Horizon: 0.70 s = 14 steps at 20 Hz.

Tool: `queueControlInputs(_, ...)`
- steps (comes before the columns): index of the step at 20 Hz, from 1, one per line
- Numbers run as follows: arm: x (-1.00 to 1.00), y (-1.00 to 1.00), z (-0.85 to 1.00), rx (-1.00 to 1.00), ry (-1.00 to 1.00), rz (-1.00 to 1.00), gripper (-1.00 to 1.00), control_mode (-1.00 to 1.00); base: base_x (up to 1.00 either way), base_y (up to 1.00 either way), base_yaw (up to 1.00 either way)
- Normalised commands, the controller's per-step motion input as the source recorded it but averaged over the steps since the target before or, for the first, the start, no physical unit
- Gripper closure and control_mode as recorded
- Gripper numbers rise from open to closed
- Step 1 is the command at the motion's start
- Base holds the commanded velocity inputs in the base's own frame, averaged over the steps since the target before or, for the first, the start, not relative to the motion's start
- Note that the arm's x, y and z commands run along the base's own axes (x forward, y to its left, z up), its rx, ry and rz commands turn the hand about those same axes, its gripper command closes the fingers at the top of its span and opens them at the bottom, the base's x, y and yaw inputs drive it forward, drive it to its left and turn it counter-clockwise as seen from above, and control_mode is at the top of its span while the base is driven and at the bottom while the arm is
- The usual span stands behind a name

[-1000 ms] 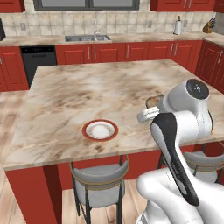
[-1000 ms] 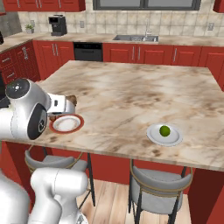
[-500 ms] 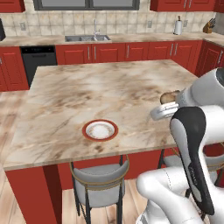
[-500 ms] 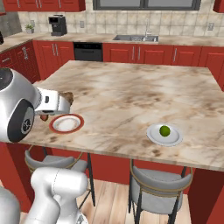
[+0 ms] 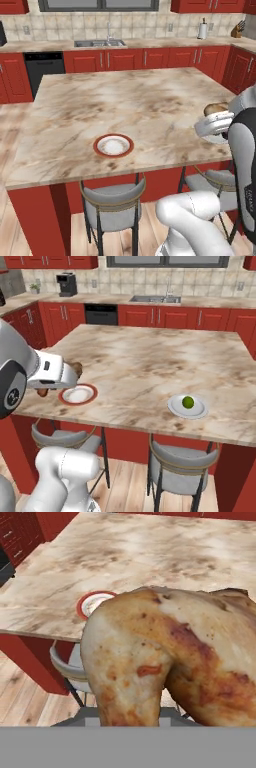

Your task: Transport the chicken drumstick and lime to the fridge. Place the chicken drumstick on the rack containing meat and place the lime on the rack containing the vegetable, ensuring meats and vegetables are on different racks.

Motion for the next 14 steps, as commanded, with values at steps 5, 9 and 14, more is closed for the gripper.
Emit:
queueControlInputs(5, 0.00, 0.00, 0.00, 0.00, 0.00, 0.00, 1.00, 1.00, -1.00, -0.10, -0.07)
queueControlInputs(9, 0.00, 0.00, 0.00, 0.00, 0.00, 0.00, 1.00, 1.00, -0.74, 0.76, 0.08)
queueControlInputs(14, 0.00, 0.00, 0.00, 0.00, 0.00, 0.00, 1.00, 1.00, 0.06, 0.00, 0.97)
